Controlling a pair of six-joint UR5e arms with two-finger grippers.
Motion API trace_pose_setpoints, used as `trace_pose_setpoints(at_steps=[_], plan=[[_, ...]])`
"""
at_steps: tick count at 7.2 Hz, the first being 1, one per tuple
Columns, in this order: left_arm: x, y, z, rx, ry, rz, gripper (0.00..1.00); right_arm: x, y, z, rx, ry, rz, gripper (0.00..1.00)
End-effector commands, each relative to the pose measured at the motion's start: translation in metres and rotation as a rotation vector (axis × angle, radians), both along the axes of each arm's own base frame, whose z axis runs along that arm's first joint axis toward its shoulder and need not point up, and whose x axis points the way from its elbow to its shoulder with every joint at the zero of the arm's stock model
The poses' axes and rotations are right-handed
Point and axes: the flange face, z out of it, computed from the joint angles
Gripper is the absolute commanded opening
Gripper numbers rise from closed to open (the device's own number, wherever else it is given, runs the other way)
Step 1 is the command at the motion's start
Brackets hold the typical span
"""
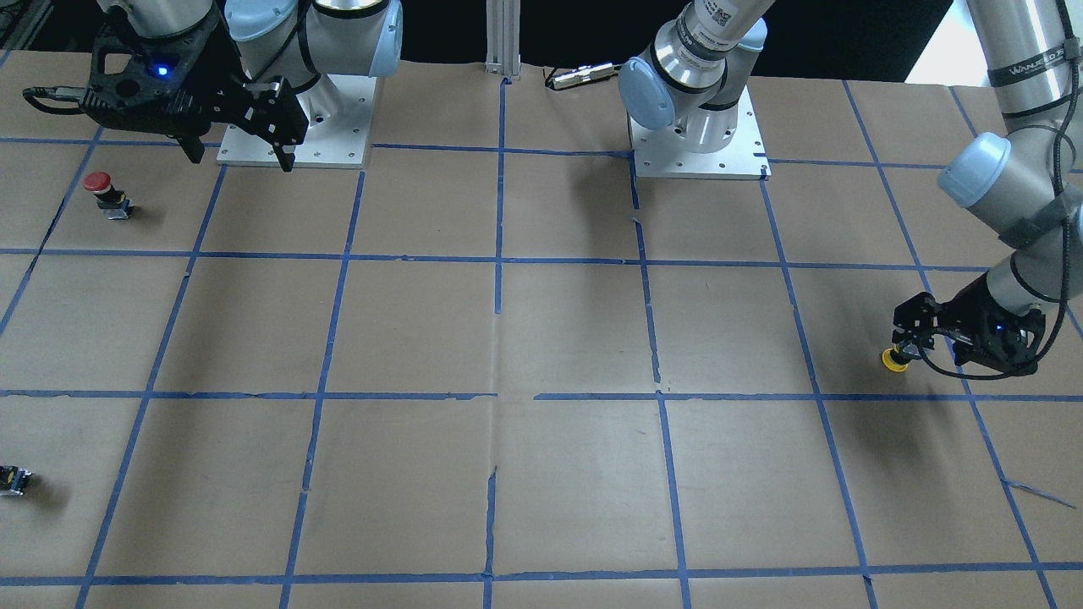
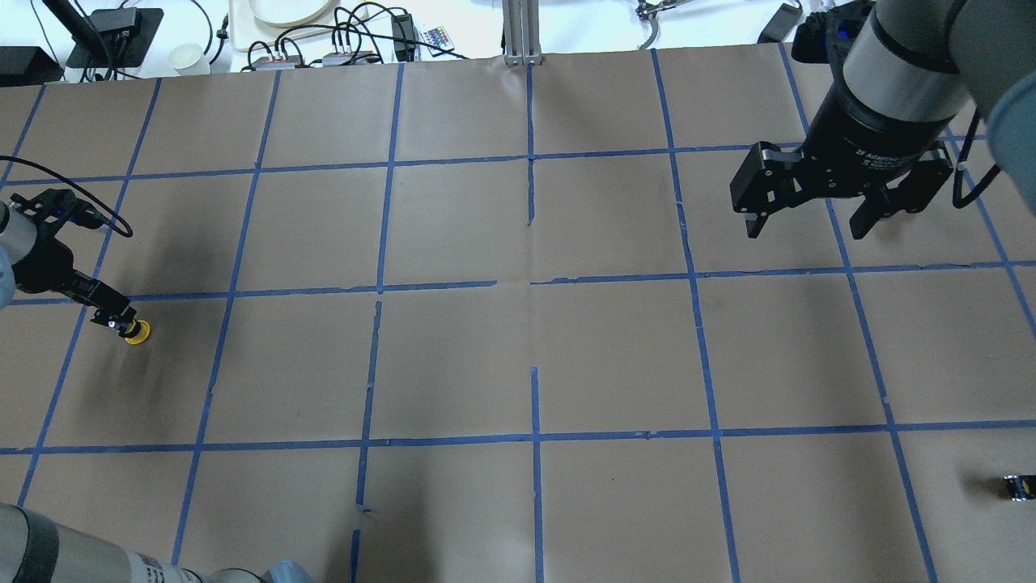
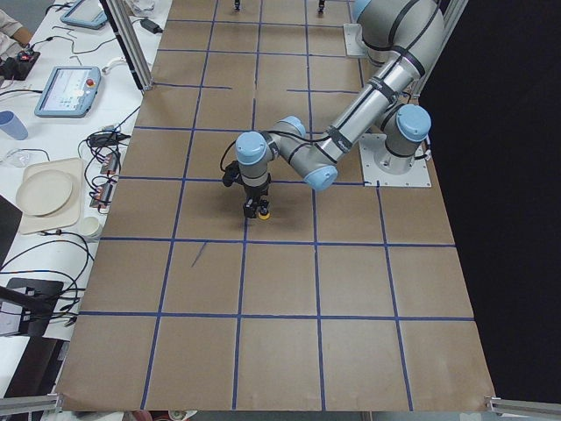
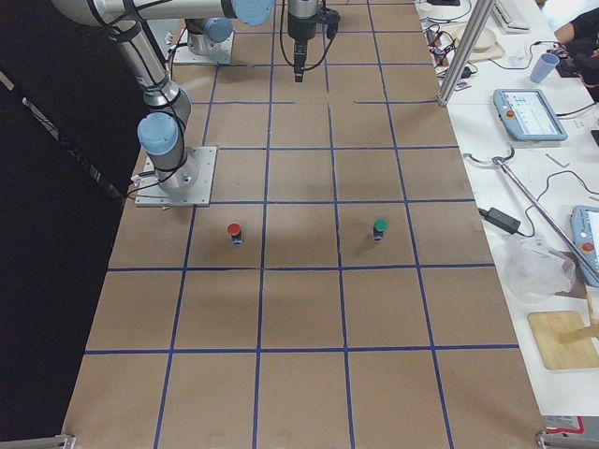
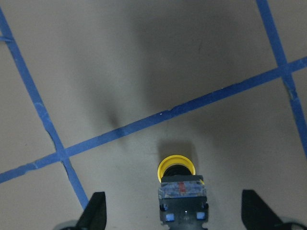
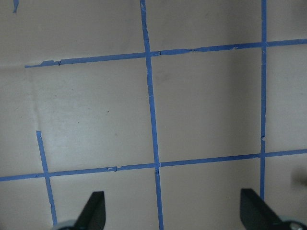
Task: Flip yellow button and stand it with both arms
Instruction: 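Lower the left gripper over the yellow button and close on its base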
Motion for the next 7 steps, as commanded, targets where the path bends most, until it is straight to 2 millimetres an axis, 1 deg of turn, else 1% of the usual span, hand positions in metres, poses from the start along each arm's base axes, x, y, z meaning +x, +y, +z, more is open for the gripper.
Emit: trace_pose_setpoints(at_steps=[1, 2, 3, 5, 6, 7], plan=[[-0.004, 0.0062, -0.0035, -0.002, -0.003, -0.003, 0.98, 0.0, 0.0003, 0.0003, -0.001, 0.001, -0.001, 1.0], [-0.005, 0.0077, -0.003, -0.003, -0.006, 0.0, 0.97, -0.0004, 0.0003, 0.0003, -0.001, 0.004, 0.001, 1.0], [-0.0071, 0.0103, -0.0041, -0.001, -0.004, 0.001, 0.93, -0.0004, 0.0003, 0.0003, -0.001, 0.004, 0.001, 1.0], [-0.0081, 0.0115, 0.0033, -0.011, -0.012, 0.003, 0.86, 0.0001, -0.0001, 0.0006, -0.004, -0.001, -0.001, 1.0], [-0.0082, 0.0116, 0.0042, -0.012, -0.013, 0.006, 0.7, -0.0007, -0.0001, 0.0005, -0.002, 0.001, -0.001, 1.0], [-0.0085, 0.012, 0.0036, -0.011, -0.012, 0.003, 0.63, -0.0007, -0.0002, 0.0006, -0.004, 0.001, -0.002, 1.0]])
